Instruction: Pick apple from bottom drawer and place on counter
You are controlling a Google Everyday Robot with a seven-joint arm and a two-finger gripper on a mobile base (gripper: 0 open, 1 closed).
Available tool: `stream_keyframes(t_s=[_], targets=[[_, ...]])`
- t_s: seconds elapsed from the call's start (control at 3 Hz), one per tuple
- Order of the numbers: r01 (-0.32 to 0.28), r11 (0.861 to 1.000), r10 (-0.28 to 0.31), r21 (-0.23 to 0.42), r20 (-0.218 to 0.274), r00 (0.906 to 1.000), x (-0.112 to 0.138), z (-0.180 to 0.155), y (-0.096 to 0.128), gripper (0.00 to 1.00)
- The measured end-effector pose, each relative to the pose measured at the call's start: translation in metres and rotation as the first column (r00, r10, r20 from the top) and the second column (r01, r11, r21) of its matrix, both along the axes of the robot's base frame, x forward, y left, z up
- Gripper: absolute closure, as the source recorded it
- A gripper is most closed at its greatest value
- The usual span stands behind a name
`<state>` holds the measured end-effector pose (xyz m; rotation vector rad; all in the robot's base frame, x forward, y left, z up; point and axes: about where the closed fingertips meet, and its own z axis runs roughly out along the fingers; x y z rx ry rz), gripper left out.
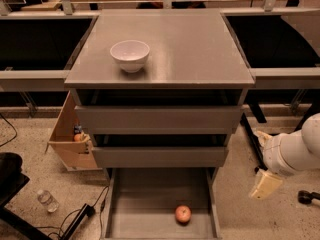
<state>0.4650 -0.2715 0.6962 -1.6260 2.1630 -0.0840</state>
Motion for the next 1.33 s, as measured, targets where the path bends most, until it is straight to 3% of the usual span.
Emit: stream_keyframes(t_s=[0.33, 0.67, 1.0, 1.33], targets=[[0.0, 1.0, 0.0, 0.0, 0.0, 1.0, 0.0, 0.0, 0.0, 0.0], [0.02, 0.998, -0.019, 0.059, -0.018, 0.9997, 0.003, -0.031, 0.004, 0.0], [0.036, 0.985, -0.029, 0.167, -0.042, 0.9987, 0.006, -0.096, 0.015, 0.0], [0.049, 0.961, -0.041, 0.273, -0.034, 0.9986, 0.016, -0.164, 0.024, 0.0]])
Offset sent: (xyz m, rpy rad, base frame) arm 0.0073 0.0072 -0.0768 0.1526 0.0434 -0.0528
